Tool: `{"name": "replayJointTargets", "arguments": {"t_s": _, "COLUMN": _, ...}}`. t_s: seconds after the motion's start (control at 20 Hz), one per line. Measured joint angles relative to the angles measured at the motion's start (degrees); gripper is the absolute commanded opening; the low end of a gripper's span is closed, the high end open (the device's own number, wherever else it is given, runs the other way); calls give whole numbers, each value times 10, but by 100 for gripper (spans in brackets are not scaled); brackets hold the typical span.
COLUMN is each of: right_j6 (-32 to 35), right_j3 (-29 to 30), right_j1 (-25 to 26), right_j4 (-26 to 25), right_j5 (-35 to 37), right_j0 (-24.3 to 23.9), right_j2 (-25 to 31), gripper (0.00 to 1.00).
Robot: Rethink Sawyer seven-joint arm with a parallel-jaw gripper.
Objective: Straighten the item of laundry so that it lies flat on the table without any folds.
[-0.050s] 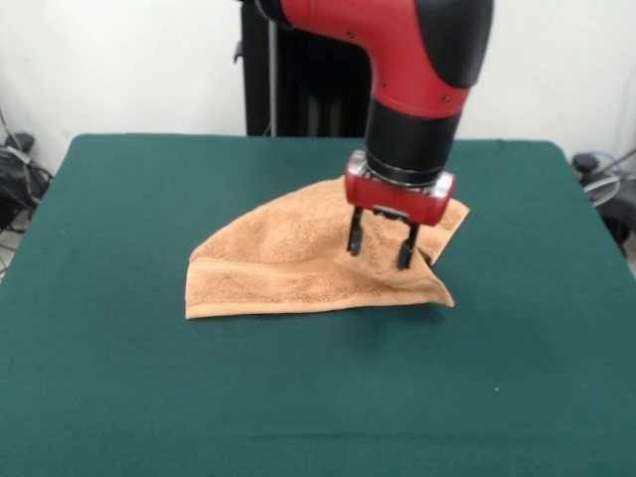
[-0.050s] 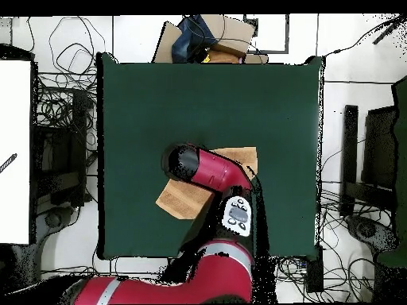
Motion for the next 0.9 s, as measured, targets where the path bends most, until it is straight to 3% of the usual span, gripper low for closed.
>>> {"name": "replayJointTargets", "arguments": {"t_s": 0.25, "right_j6": 0, "right_j3": 2, "right_j1": -2, "right_j4": 0, "right_j5": 0, "right_j0": 18, "right_j2": 0, "gripper": 100}}
{"name": "replayJointTargets", "arguments": {"t_s": 0.5, "right_j6": 0, "right_j3": 20, "right_j1": -11, "right_j4": 0, "right_j5": -8, "right_j0": 5, "right_j2": 5, "gripper": 100}}
{"name": "replayJointTargets", "arguments": {"t_s": 0.9, "right_j6": 0, "right_j3": 82, "right_j1": -40, "right_j4": -41, "right_j5": -57, "right_j0": -87, "right_j2": 33, "gripper": 100}}
